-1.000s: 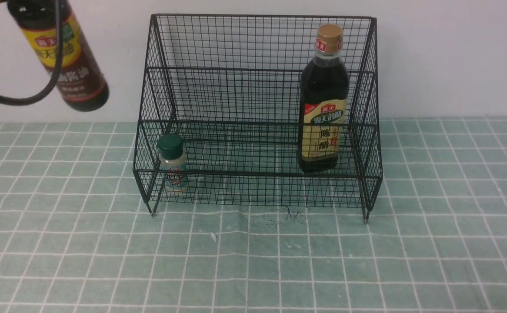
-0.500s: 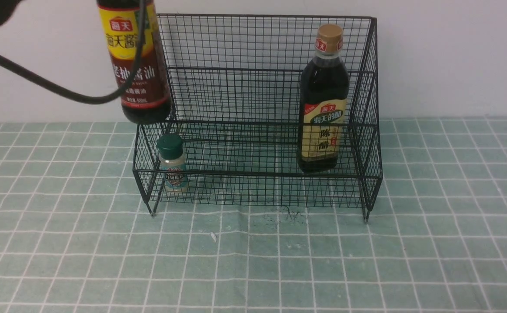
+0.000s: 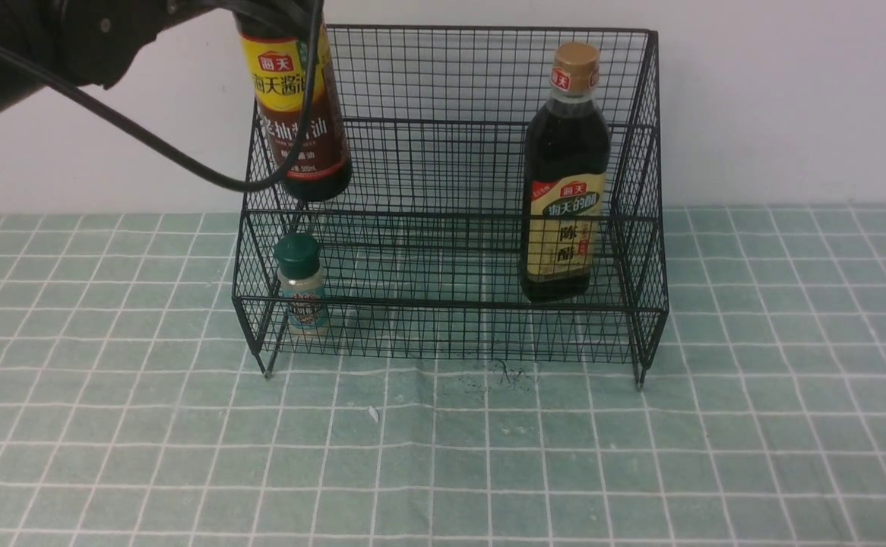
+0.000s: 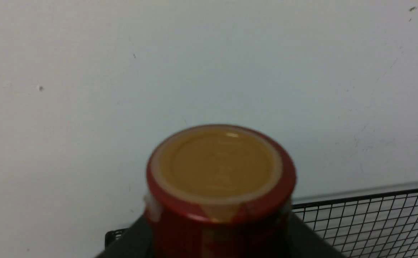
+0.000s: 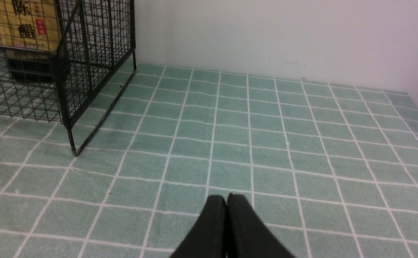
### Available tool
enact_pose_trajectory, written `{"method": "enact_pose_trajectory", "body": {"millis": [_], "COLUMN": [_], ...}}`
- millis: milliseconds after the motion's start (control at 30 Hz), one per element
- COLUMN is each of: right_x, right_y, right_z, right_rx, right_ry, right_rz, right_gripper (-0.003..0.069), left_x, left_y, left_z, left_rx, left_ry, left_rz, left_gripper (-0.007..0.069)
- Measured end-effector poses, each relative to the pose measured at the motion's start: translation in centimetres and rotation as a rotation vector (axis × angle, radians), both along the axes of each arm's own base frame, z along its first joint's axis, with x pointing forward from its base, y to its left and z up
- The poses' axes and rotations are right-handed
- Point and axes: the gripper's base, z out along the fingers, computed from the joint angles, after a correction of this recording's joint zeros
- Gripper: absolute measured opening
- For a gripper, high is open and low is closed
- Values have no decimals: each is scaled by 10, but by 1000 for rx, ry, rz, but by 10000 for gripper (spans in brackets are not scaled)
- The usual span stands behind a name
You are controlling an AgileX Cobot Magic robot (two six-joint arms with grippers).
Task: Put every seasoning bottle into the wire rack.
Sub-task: Use the left arm to put the condiment bottle back on the shelf
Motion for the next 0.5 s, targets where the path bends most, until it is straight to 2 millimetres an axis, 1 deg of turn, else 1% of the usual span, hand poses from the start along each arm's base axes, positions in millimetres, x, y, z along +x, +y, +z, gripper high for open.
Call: {"method": "enact_pose_trajectory", "body": {"millis": [200,300,433,500], "right_x": [0,0,0,0], "right_y": [0,0,0,0], "right_z": [0,0,0,0], "right_rx": [0,0,0,0], "right_ry": [0,0,0,0], "right_rz": [0,0,0,0], "right_gripper": [-15,-15,-15,-15], "left_x": [11,18,21,21], "left_y": [-4,-6,-6,-6], "left_z": [-12,-25,-32,-33], "left_rx": [-1,8,16,17], "left_ry": [0,36,65,68], "left_rz": [-5,-4,-2,-1], "left_gripper": [255,255,255,255]}}
